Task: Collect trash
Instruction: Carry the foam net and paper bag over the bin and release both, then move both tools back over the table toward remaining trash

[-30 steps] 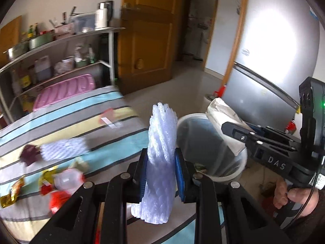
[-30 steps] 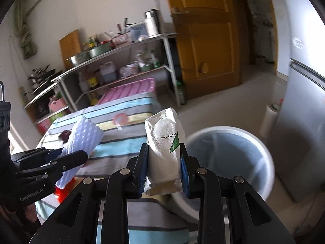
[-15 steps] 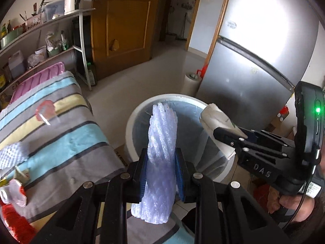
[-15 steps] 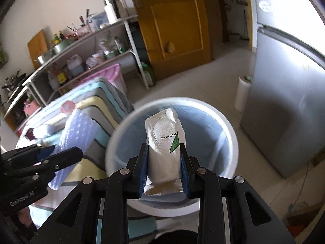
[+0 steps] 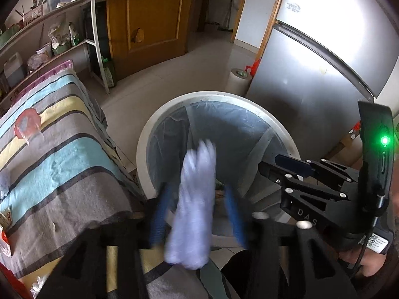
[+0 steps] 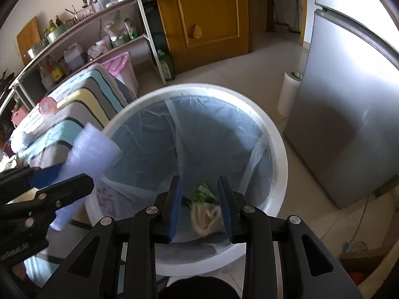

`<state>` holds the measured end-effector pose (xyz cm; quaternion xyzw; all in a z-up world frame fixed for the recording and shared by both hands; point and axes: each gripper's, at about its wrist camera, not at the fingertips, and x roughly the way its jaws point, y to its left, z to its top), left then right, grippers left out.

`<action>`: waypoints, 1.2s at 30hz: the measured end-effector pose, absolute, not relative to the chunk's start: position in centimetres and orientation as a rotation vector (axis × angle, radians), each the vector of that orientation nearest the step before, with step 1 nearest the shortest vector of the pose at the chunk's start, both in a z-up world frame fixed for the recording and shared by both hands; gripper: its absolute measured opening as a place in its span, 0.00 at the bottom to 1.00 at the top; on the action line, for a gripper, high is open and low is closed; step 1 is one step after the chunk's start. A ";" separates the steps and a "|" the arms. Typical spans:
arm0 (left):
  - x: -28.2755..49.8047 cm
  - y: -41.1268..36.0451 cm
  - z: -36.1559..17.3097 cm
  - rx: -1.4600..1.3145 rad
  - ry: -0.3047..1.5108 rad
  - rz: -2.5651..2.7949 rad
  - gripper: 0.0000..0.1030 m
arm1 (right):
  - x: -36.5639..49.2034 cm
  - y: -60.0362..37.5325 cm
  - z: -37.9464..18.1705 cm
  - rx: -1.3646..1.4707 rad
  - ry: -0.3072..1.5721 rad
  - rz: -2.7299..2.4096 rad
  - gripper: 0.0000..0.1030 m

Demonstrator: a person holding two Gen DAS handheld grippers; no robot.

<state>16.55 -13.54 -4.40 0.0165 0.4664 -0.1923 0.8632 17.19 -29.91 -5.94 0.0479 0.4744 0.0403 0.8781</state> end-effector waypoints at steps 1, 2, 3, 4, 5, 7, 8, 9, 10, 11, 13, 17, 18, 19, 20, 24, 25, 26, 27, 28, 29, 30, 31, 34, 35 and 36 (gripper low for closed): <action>16.5 -13.5 -4.4 0.028 0.974 -0.403 0.57 | 17.2 -29.9 -6.0 0.101 0.989 0.083 0.38; 16.4 -13.3 -4.3 0.022 0.974 -0.403 0.57 | 17.0 -29.9 -5.9 0.101 0.987 0.082 0.41; 16.3 -13.2 -4.2 0.020 0.971 -0.403 0.58 | 16.9 -29.9 -5.9 0.105 0.982 0.082 0.46; 16.3 -13.2 -4.2 0.019 0.969 -0.400 0.58 | 16.8 -29.8 -5.8 0.108 0.978 0.085 0.46; 16.3 -13.1 -4.1 0.018 0.969 -0.395 0.59 | 16.8 -29.7 -5.7 0.108 0.976 0.085 0.46; 16.1 -12.8 -4.0 0.005 0.969 -0.390 0.59 | 16.5 -29.6 -5.3 0.104 0.966 0.079 0.46; 16.1 -12.7 -3.8 -0.001 0.968 -0.386 0.59 | 16.4 -29.5 -5.1 0.102 0.961 0.076 0.46; 15.9 -12.5 -3.6 -0.004 0.960 -0.388 0.59 | 16.2 -29.5 -4.9 0.101 0.955 0.074 0.46; 15.9 -12.4 -3.3 -0.005 0.952 -0.388 0.59 | 16.2 -29.4 -4.7 0.103 0.949 0.074 0.46; 15.7 -12.1 -3.0 -0.007 0.944 -0.384 0.59 | 15.9 -29.2 -4.3 0.104 0.935 0.074 0.46; 15.4 -11.5 -2.2 -0.019 0.923 -0.386 0.59 | 15.7 -29.1 -3.6 0.105 0.918 0.077 0.46; 14.5 -10.1 -0.9 -0.029 0.882 -0.364 0.59 | 15.0 -28.2 -2.2 0.102 0.880 0.092 0.46; 14.2 -9.5 -0.5 -0.037 0.872 -0.358 0.60 | 14.8 -27.9 -1.9 0.099 0.872 0.097 0.46; 14.1 -9.0 -0.3 -0.042 0.864 -0.356 0.60 | 14.8 -27.5 -1.6 0.098 0.866 0.102 0.46; 13.8 -8.5 0.0 -0.047 0.856 -0.347 0.60 | 14.6 -27.2 -1.3 0.097 0.858 0.107 0.46; 12.9 -6.6 1.0 -0.050 0.822 -0.310 0.61 | 14.1 -25.6 0.0 0.096 0.830 0.136 0.46; 12.7 -6.1 1.1 -0.053 0.815 -0.306 0.61 | 13.9 -25.1 0.3 0.094 0.822 0.145 0.46; 12.4 -5.6 1.3 -0.057 0.808 -0.298 0.62 | 13.8 -24.7 0.6 0.092 0.814 0.153 0.46; 12.1 -5.0 1.5 -0.057 0.802 -0.284 0.62 | 13.7 -24.2 0.9 0.089 0.807 0.160 0.46; 11.8 -4.6 1.6 -0.055 0.796 -0.274 0.62 | 13.6 -23.9 1.0 0.087 0.802 0.166 0.46; 11.5 -4.1 1.7 -0.059 0.788 -0.264 0.62 | 13.4 -23.3 1.3 0.087 0.792 0.178 0.46; 11.3 -3.4 1.9 -0.067 0.782 -0.252 0.62 | 13.3 -22.9 1.5 0.086 0.785 0.187 0.46; 11.1 -2.7 2.0 -0.075 0.779 -0.244 0.62 | 13.2 -22.5 1.7 0.084 0.779 0.196 0.46; 10.1 -0.6 2.4 -0.072 0.751 -0.195 0.62 | 13.0 -20.8 2.4 0.074 0.758 0.230 0.46; 9.8 0.0 2.5 -0.067 0.745 -0.179 0.63 | 12.9 -20.3 2.5 0.070 0.755 0.237 0.46; 9.6 0.9 2.6 -0.072 0.743 -0.166 0.63 | 12.8 -19.7 2.6 0.064 0.750 0.249 0.46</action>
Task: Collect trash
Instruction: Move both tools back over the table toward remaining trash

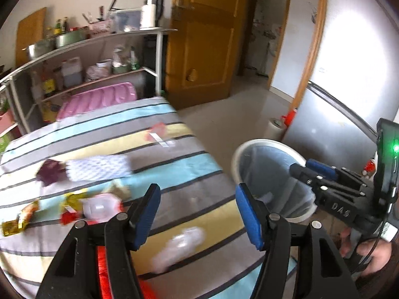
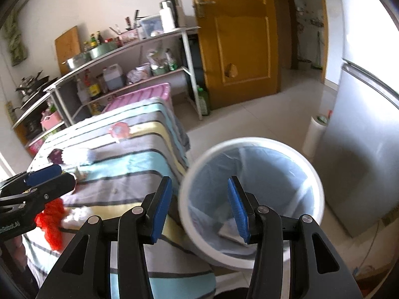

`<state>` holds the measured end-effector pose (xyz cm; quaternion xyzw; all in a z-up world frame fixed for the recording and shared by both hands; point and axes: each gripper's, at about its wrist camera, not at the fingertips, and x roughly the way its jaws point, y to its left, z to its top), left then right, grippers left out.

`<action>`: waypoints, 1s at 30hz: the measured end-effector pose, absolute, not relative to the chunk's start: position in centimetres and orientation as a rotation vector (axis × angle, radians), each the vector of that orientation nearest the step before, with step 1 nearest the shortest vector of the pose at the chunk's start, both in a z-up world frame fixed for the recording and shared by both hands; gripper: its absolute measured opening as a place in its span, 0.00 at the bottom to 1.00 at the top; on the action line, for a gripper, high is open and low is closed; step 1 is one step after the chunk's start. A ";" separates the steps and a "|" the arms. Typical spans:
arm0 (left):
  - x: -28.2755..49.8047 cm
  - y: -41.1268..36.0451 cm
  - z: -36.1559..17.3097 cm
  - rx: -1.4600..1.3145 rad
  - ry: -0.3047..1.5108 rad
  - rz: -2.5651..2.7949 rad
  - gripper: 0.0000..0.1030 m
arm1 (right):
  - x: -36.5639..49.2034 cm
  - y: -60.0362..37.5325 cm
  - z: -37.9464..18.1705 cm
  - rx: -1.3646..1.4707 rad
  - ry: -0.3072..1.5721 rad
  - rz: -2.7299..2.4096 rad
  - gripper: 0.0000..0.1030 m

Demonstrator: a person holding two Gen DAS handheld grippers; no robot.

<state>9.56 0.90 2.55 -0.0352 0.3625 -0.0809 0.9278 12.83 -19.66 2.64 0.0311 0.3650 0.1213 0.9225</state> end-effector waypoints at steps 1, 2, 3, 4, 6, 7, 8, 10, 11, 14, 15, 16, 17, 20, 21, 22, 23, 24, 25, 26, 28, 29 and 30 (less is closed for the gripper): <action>9.3 1.8 2.6 -0.085 0.740 -0.158 0.63 | 12.8 -19.1 2.8 0.059 0.746 0.260 0.46; 9.1 2.8 2.6 -0.099 0.738 -0.148 0.64 | 12.8 -18.5 2.8 0.053 0.744 0.271 0.46; 8.8 3.8 2.7 -0.104 0.735 -0.128 0.64 | 12.9 -18.0 2.9 0.048 0.742 0.281 0.46; 8.6 4.8 2.7 -0.106 0.728 -0.111 0.65 | 12.9 -17.3 2.9 0.043 0.739 0.294 0.46; 8.0 6.8 2.9 -0.111 0.715 -0.072 0.65 | 13.1 -16.3 3.0 0.034 0.737 0.311 0.46; 7.8 7.6 3.0 -0.111 0.711 -0.061 0.66 | 13.2 -15.6 3.0 0.027 0.736 0.320 0.46; 7.6 8.6 3.1 -0.114 0.709 -0.042 0.66 | 13.2 -15.2 3.0 0.022 0.736 0.328 0.46; 7.2 10.2 3.1 -0.112 0.700 -0.012 0.67 | 13.5 -14.1 3.0 0.009 0.736 0.345 0.46; 7.2 10.9 3.1 -0.110 0.700 0.001 0.68 | 13.6 -13.8 3.0 0.005 0.736 0.352 0.46; 7.0 13.2 3.0 -0.109 0.706 0.032 0.69 | 14.3 -12.4 3.0 -0.012 0.743 0.380 0.46; 7.0 14.0 2.9 -0.110 0.713 0.045 0.69 | 14.6 -11.8 2.9 -0.023 0.747 0.392 0.46; 6.9 14.5 2.7 -0.104 0.717 0.057 0.70 | 14.9 -11.4 3.0 -0.033 0.751 0.397 0.46; 6.8 15.2 2.7 -0.095 0.719 0.065 0.70 | 15.2 -10.8 3.0 -0.044 0.753 0.406 0.46; 6.8 17.1 2.3 -0.094 0.730 0.087 0.71 | 16.1 -9.4 3.1 -0.064 0.754 0.438 0.46; 6.9 17.6 2.1 -0.096 0.739 0.089 0.72 | 16.5 -8.9 3.2 -0.067 0.755 0.446 0.46; 6.9 18.1 2.0 -0.090 0.746 0.094 0.72 | 16.9 -8.6 3.1 -0.072 0.760 0.451 0.46; 6.9 18.5 1.8 -0.076 0.750 0.102 0.72 | 17.5 -8.0 3.1 -0.083 0.768 0.464 0.46; 7.1 19.0 1.6 -0.064 0.760 0.108 0.72 | 17.9 -7.6 3.1 -0.089 0.775 0.477 0.46; 7.2 19.4 1.5 -0.058 0.768 0.109 0.72 | 18.4 -7.2 3.0 -0.095 0.781 0.485 0.46; 7.4 19.8 1.2 -0.055 0.774 0.108 0.72 | 18.9 -6.8 3.0 -0.103 0.781 0.489 0.46; 7.6 20.7 0.7 -0.053 0.796 0.101 0.72 | 19.8 -6.0 2.8 -0.120 0.779 0.505 0.46; 7.8 21.0 0.4 -0.052 0.806 0.099 0.73 | 20.4 -5.7 2.7 -0.120 0.783 0.512 0.46; 8.0 21.5 0.1 -0.053 0.812 0.099 0.73 | 21.1 -5.4 2.4 -0.115 0.789 0.520 0.46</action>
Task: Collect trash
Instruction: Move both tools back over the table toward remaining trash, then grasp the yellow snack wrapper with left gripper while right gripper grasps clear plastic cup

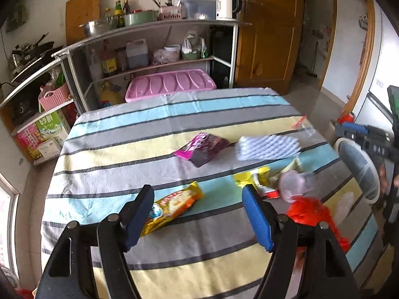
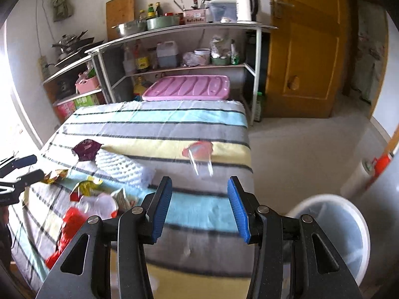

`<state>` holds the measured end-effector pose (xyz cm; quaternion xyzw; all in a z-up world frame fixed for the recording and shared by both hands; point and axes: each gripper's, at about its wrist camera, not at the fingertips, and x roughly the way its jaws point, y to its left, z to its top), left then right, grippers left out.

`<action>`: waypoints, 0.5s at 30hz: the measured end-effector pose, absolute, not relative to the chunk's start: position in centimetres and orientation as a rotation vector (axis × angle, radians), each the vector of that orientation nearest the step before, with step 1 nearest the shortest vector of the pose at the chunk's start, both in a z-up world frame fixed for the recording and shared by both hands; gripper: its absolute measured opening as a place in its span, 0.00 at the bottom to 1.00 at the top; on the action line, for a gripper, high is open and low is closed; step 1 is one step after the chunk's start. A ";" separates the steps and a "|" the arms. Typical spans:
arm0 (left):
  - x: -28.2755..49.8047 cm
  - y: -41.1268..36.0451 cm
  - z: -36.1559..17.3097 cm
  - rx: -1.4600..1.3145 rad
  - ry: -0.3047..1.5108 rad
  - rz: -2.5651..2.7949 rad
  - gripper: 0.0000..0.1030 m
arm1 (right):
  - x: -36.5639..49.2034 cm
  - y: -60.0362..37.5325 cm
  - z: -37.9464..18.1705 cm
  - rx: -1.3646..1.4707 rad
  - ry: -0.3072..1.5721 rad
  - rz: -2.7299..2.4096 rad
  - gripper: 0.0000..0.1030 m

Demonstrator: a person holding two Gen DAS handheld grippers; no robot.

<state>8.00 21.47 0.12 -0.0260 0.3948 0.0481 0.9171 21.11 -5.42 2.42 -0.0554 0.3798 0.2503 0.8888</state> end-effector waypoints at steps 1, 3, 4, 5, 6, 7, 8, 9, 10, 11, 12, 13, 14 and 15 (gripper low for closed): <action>8.2 21.9 -0.2 -0.056 0.821 0.101 0.73 | 21.8 -5.2 2.1 -0.103 0.805 0.527 0.46; 8.7 22.5 -1.0 -0.057 0.839 0.100 0.73 | 22.9 -4.7 1.6 -0.101 0.822 0.518 0.46; 8.9 22.8 -1.4 -0.056 0.855 0.100 0.73 | 23.2 -4.4 1.4 -0.110 0.827 0.522 0.46; 9.1 23.0 -1.8 -0.051 0.870 0.100 0.73 | 23.7 -4.0 1.0 -0.119 0.831 0.532 0.46; 9.3 23.3 -2.2 -0.046 0.877 0.102 0.73 | 24.0 -3.8 0.8 -0.129 0.835 0.533 0.46; 9.4 23.4 -2.5 -0.040 0.885 0.107 0.73 | 24.3 -3.5 0.6 -0.138 0.839 0.531 0.46; 9.6 23.7 -2.9 -0.029 0.892 0.111 0.73 | 24.6 -3.2 0.3 -0.146 0.841 0.534 0.46; 9.7 23.9 -3.2 -0.021 0.897 0.114 0.73 | 24.9 -3.0 0.1 -0.151 0.845 0.538 0.46; 9.9 24.1 -3.5 -0.017 0.907 0.124 0.73 | 25.1 -2.9 0.1 -0.152 0.847 0.540 0.46; 10.0 24.2 -3.7 -0.011 0.915 0.127 0.73 | 25.4 -2.8 -0.1 -0.147 0.848 0.542 0.46; 10.1 24.2 -3.8 -0.005 0.918 0.118 0.73 | 25.7 -2.7 -0.3 -0.140 0.855 0.546 0.46; 10.1 24.3 -4.0 -0.006 0.924 0.110 0.73 | 26.1 -2.5 -0.6 -0.131 0.864 0.549 0.46; 10.2 24.3 -4.2 -0.013 0.931 0.101 0.73 | 26.4 -2.5 -0.8 -0.126 0.871 0.549 0.46; 10.3 24.2 -4.3 -0.016 0.937 0.089 0.73 | 26.6 -2.4 -1.0 -0.122 0.879 0.548 0.46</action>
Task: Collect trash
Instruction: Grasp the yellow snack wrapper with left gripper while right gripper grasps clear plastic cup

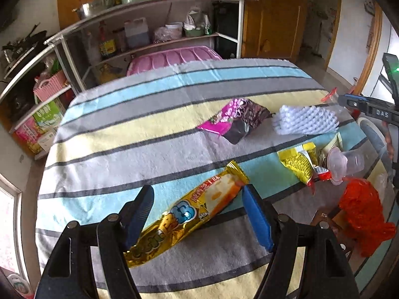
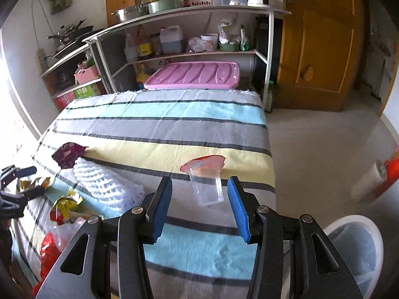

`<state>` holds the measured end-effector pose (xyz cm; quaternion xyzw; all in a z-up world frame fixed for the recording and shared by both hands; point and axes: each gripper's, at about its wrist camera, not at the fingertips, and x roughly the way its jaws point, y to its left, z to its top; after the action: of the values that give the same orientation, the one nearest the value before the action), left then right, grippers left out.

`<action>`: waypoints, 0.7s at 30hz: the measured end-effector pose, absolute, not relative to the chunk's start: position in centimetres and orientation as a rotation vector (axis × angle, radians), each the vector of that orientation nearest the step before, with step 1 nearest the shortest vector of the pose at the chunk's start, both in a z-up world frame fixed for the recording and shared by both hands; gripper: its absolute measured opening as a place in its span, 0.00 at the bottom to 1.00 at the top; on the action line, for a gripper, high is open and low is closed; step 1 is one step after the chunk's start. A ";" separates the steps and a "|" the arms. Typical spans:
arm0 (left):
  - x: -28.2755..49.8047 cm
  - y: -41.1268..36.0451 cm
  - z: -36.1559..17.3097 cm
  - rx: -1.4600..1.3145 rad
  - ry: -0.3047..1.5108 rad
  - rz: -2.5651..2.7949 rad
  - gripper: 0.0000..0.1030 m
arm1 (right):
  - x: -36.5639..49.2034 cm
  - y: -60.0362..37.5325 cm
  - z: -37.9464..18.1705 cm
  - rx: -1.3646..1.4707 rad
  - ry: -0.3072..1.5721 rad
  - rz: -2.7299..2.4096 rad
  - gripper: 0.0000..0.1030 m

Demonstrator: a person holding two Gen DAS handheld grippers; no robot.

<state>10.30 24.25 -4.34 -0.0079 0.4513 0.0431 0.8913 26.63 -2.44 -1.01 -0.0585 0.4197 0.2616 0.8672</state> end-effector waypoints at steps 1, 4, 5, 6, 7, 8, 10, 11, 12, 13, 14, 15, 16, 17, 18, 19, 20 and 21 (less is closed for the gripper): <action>10.4 24.2 -4.5 -0.019 0.941 0.081 0.73 | 26.8 -2.4 -1.2 -0.119 0.885 0.547 0.46; 10.4 24.0 -4.8 -0.041 0.955 0.050 0.73 | 27.1 -2.2 -1.4 -0.114 0.886 0.560 0.46; 10.3 24.0 -4.9 -0.046 0.950 0.039 0.73 | 27.2 -2.1 -1.5 -0.122 0.886 0.562 0.46; 10.4 24.0 -5.0 -0.048 0.951 0.032 0.73 | 27.2 -1.9 -1.6 -0.133 0.891 0.561 0.46; 10.4 24.0 -5.0 -0.047 0.951 0.035 0.72 | 27.3 -1.7 -1.7 -0.138 0.892 0.562 0.46; 10.4 24.0 -5.0 -0.047 0.949 0.036 0.70 | 27.4 -1.7 -1.8 -0.137 0.894 0.566 0.46; 10.3 24.0 -5.0 -0.054 0.947 0.027 0.62 | 27.5 -1.6 -2.0 -0.126 0.902 0.573 0.46; 10.3 24.0 -5.0 -0.057 0.947 0.024 0.58 | 27.5 -1.7 -2.1 -0.117 0.907 0.577 0.46; 10.3 24.0 -4.9 -0.059 0.946 0.020 0.52 | 27.6 -1.8 -2.1 -0.108 0.911 0.579 0.46; 10.3 24.0 -4.9 -0.062 0.945 0.018 0.52 | 27.6 -1.9 -2.2 -0.098 0.913 0.580 0.46; 10.3 24.0 -4.8 -0.065 0.946 0.017 0.51 | 27.6 -2.0 -2.2 -0.092 0.913 0.579 0.46; 10.3 23.9 -4.9 -0.064 0.947 0.018 0.46 | 27.6 -2.0 -2.3 -0.087 0.913 0.579 0.46; 10.3 23.9 -4.9 -0.062 0.947 0.019 0.43 | 27.6 -2.1 -2.3 -0.080 0.913 0.581 0.46; 10.3 23.8 -4.9 -0.062 0.947 0.019 0.38 | 27.6 -2.2 -2.4 -0.071 0.914 0.579 0.46; 10.3 23.8 -4.8 -0.064 0.947 0.018 0.33 | 27.6 -2.2 -2.4 -0.066 0.915 0.580 0.44; 10.3 23.8 -4.8 -0.066 0.948 0.017 0.31 | 27.7 -2.2 -2.4 -0.066 0.916 0.581 0.38; 10.4 23.7 -4.8 -0.067 0.949 0.019 0.29 | 27.7 -2.2 -2.5 -0.068 0.919 0.580 0.35; 10.4 23.7 -4.8 -0.069 0.948 0.018 0.27 | 27.7 -2.3 -2.5 -0.070 0.917 0.576 0.32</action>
<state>10.39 23.73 -4.77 -0.0333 0.4564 0.0087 0.8891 27.66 -2.26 -2.47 -0.0335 0.4362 0.2740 0.8565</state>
